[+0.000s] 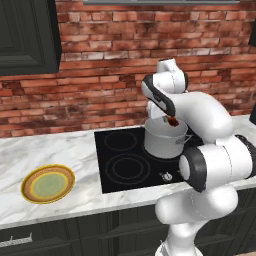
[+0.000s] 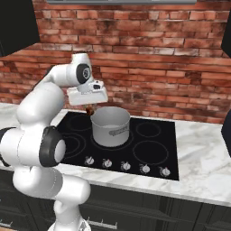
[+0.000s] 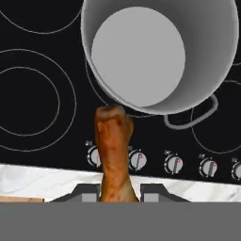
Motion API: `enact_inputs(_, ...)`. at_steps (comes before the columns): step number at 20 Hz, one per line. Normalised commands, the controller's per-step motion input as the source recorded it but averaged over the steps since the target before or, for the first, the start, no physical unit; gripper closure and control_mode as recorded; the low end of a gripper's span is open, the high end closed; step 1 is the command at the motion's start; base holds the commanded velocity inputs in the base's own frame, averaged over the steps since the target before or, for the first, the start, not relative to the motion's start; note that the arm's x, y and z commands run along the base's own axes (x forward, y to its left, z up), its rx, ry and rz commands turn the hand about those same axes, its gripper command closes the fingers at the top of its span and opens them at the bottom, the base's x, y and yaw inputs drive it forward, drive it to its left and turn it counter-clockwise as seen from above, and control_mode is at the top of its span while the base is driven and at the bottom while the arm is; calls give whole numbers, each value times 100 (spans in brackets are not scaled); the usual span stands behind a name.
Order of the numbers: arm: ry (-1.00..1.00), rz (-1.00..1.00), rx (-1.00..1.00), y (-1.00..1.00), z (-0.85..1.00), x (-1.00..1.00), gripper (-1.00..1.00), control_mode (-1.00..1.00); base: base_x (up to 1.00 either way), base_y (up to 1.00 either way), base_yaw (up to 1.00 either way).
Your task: Retrieve the frozen meat and place it in the pot on a burner. Then turn the burner on.
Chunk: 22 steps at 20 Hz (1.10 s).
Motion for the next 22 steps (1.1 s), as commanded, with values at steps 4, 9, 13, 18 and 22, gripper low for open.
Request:
enact_inputs(4,0,-15,3,-52,-9,62,100,-100,0,0,0)
enact_inputs(9,-5,-3,4,-6,-21,43,100,-100,0,0,0)
enact_inputs(13,-2,0,11,0,-26,35,100,-100,0,0,0)
enact_inputs(18,-3,0,4,0,-41,33,100,-100,0,0,0)
enact_inputs(22,-5,-1,0,0,-34,24,100,-100,0,0,0)
